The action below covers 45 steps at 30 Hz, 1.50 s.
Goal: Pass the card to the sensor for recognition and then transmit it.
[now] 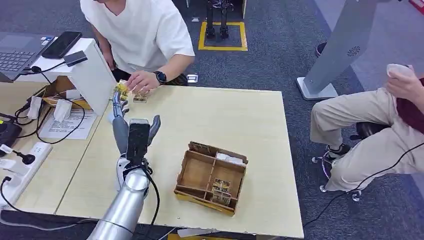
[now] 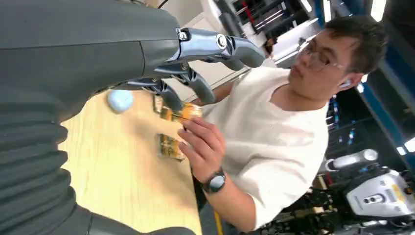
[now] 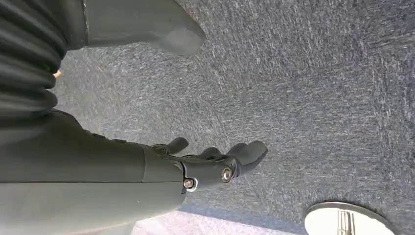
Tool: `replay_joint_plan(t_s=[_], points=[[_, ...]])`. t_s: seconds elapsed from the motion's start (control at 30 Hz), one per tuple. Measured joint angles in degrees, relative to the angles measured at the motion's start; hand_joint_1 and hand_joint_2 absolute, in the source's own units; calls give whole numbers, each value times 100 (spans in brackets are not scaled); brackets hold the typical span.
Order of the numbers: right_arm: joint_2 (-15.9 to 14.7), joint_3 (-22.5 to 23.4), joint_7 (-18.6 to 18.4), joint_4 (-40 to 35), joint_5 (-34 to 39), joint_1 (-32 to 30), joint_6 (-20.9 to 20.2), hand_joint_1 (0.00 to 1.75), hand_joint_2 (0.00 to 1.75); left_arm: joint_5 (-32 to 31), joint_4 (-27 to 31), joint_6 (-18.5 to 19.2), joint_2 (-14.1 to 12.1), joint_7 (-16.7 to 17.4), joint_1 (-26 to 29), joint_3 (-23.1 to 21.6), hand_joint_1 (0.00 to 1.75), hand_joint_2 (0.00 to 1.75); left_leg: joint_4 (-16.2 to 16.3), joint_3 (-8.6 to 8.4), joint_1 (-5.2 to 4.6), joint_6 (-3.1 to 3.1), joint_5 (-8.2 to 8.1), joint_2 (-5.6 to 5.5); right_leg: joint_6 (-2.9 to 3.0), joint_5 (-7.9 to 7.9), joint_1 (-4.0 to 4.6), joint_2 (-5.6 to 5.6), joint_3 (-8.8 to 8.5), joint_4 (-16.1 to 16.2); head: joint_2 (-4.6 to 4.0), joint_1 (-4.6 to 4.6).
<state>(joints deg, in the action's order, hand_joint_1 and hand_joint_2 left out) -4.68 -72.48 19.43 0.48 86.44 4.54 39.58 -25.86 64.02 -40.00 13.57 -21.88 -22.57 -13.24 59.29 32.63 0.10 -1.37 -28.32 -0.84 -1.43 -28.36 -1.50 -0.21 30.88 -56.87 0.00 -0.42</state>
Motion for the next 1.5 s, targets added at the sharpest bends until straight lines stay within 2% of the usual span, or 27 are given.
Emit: replay_joint_plan(t_s=[0.17,0.3,0.47,0.57,0.6,0.63,0.67,0.7,0.83,0.97,1.0,1.2,1.3,1.33,1.37,1.4,1.43,1.5], points=[[-13,109,17,0,-6,-51,0,0,175,-750,533,-4,31,-144,396,92,0,175,0,1,0,1,-3,0,-1,-1,0,0,1,0,0,0],[-15,188,17,0,-15,-72,2,0,175,-1097,909,-7,48,-216,674,188,0,175,-1,1,0,1,-3,1,-1,-2,0,1,1,0,2,0],[-22,293,33,0,-50,-122,2,0,175,-2120,1524,-13,249,-515,1249,363,0,175,-1,1,0,1,-3,2,-1,-2,0,2,1,1,2,2],[-22,343,35,0,-52,-147,0,0,175,-2678,1819,-13,284,-686,1405,509,0,175,-1,4,0,0,-3,-1,-1,-2,0,-2,1,1,0,0],[-22,352,37,0,-52,-153,0,0,175,-2805,1937,-13,302,-727,1443,557,24,175,-1,3,0,1,-3,-1,-1,-2,0,-2,1,1,0,0],[-22,361,48,0,-50,-159,2,0,175,-2921,2047,-13,302,-765,1477,612,84,175,-1,3,0,1,-3,0,-1,-1,1,-1,1,1,0,2],[-22,365,50,0,-48,-165,0,0,175,-2994,2133,-13,302,-780,1509,665,159,175,-1,2,0,1,-2,0,-1,-1,1,-1,1,0,0,-2],[-22,365,50,0,-48,-168,0,0,175,-3086,2212,-13,302,-780,1534,692,168,175,-1,2,0,1,-2,-1,-1,-1,1,-2,1,0,2,0],[-22,367,48,0,-50,-169,2,0,175,-3431,2479,-13,299,-762,1635,800,168,175,-1,2,1,3,0,-1,-1,-1,1,-1,0,-1,0,-2],[-22,367,48,0,-48,-169,2,0,175,-3521,2671,-13,299,-756,1688,894,166,175,-1,2,1,3,0,-1,-1,-1,1,-2,0,0,0,0],[-22,367,48,0,-48,-169,2,0,175,-3523,2701,-13,299,-756,1697,905,175,175,-1,3,1,3,-1,-1,-1,-1,1,-2,0,0,0,0],[-22,369,48,0,-22,-177,0,0,175,-3676,2913,-13,297,-691,1767,920,175,175,-1,3,1,3,-1,-2,-1,-1,0,-2,0,0,2,0],[-22,369,31,0,-7,-191,0,0,175,-3737,3064,-13,295,-640,1826,922,155,175,-1,3,1,3,-1,-2,-1,-1,0,-2,0,0,0,0],[-22,369,28,0,-4,-194,0,0,175,-3742,3097,-13,295,-629,1843,922,143,175,-1,3,1,3,-1,-2,-1,-1,1,-2,0,0,0,0],[-22,369,28,0,-4,-197,0,0,175,-3746,3136,-13,293,-623,1861,922,75,175,-1,2,1,3,-1,-2,-1,-1,1,-2,0,0,0,0],[-24,369,28,2,2,-199,2,0,175,-3761,3162,-13,293,-614,1881,922,14,175,-1,2,1,3,-1,-2,-1,-1,1,-2,0,0,2,0],[-24,369,29,0,9,-201,2,0,175,-3779,3186,-13,293,-603,1906,922,0,175,-1,2,1,3,-1,-1,-1,-1,1,-2,0,0,0,0],[-24,369,28,0,13,-204,0,0,175,-3785,3239,-13,291,-568,1972,922,0,175,-1,2,1,3,-1,-1,-1,-1,1,-1,0,0,2,0]])
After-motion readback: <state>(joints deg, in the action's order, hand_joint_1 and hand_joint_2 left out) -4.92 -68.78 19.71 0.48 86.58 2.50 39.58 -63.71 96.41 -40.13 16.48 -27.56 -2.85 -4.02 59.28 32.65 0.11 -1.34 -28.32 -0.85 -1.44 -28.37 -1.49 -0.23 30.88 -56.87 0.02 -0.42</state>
